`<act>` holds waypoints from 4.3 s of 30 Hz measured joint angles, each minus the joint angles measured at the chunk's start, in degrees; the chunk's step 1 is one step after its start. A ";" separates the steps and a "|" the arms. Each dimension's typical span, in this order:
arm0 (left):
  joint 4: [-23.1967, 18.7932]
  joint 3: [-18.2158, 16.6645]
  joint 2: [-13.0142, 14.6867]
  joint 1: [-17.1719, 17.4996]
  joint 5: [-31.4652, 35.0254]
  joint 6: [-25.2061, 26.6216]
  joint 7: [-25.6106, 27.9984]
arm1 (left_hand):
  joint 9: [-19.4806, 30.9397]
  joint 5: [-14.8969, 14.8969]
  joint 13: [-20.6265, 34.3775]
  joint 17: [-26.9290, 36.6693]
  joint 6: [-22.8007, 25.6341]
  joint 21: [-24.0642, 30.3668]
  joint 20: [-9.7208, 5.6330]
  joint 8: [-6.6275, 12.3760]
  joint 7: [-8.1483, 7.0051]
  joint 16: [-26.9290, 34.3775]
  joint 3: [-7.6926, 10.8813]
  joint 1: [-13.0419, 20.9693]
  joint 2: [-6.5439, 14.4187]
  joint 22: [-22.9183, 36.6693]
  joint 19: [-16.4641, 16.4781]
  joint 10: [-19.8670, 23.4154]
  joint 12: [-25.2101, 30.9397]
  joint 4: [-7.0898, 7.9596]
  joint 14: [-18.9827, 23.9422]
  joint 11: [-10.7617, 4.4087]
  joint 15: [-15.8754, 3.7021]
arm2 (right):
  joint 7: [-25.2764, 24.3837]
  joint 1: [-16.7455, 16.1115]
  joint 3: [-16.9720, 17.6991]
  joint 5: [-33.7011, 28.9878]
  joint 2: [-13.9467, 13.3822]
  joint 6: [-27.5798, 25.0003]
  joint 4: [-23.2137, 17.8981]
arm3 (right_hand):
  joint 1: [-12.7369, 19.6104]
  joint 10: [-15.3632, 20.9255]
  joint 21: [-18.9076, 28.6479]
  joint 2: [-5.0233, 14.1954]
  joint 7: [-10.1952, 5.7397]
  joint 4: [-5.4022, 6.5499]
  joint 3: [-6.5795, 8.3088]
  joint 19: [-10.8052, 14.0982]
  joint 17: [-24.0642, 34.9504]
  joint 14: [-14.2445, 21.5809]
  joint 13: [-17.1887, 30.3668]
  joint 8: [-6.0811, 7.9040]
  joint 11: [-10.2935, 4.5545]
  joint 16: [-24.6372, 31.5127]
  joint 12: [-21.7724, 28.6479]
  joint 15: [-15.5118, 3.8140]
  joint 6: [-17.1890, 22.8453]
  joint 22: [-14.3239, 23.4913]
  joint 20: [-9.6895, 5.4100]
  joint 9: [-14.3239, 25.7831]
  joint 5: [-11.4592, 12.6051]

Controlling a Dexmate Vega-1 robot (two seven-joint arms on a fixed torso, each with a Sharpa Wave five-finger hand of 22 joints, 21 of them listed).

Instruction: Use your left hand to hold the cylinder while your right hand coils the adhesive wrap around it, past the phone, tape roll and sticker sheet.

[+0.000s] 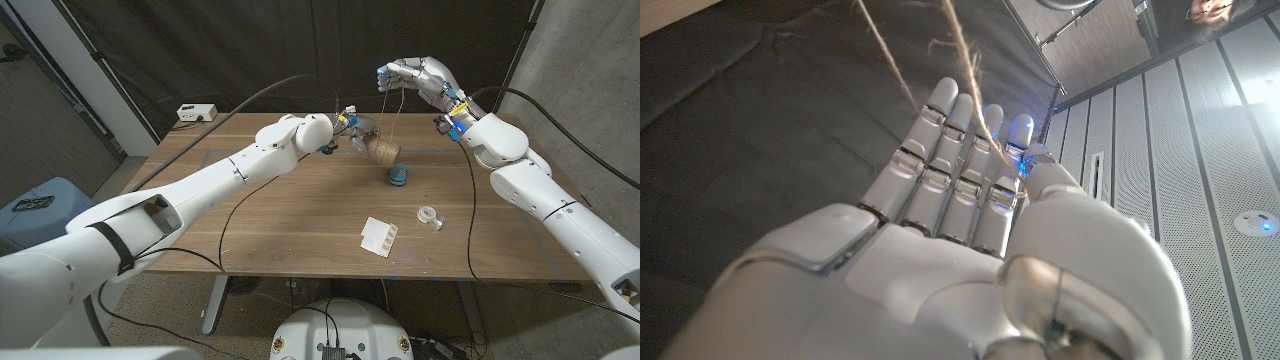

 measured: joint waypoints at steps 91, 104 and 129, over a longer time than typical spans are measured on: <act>-3.12 -5.84 3.64 3.42 -3.46 -10.06 -0.17 | 0.00 -0.44 0.02 -0.54 0.00 0.86 -0.82 0.00 0.00 -0.44 0.00 0.00 0.00 -0.53 0.22 -0.08 -0.18 0.00 0.93 -0.08 -0.92 | -7.03 5.28 0.07 -4.30 0.54 -5.00 10.70 | 0.46 0.07 0.64 0.00 -0.01 0.00 -0.01 -0.48 -0.11 -0.02 0.25 -0.88 -0.07 -1.05 -0.90 0.01 -0.02 0.00 0.12 0.27 0.00; -5.07 -7.12 4.52 4.32 -4.82 -10.34 -0.87 | 0.00 -0.47 0.02 -0.54 0.00 0.86 -0.82 0.00 0.00 -0.88 0.00 0.00 0.00 -0.53 0.22 -0.09 -0.01 0.00 0.93 -0.09 -0.92 | -7.50 5.94 -0.37 -4.15 1.06 -6.14 13.36 | 0.46 0.07 0.64 0.00 -0.01 0.00 -0.01 -0.48 -0.11 -0.02 0.24 -0.88 -0.07 -1.05 -1.33 0.01 -0.02 0.00 0.12 0.26 0.00; -8.92 -10.73 6.50 6.30 -9.00 -11.03 -0.91 | 0.00 -0.23 0.02 -0.38 0.00 1.07 -0.94 0.00 0.00 -0.88 0.00 0.00 0.00 -0.52 0.10 -0.09 -0.06 0.00 0.92 -0.09 -0.91 | -7.17 6.59 -1.65 -2.65 2.18 -8.09 17.85 | 0.91 0.07 0.85 0.00 -0.11 0.00 -0.01 -0.68 -0.12 0.19 0.22 -1.28 -0.06 -1.06 -1.33 -0.19 0.09 0.00 0.33 0.25 0.00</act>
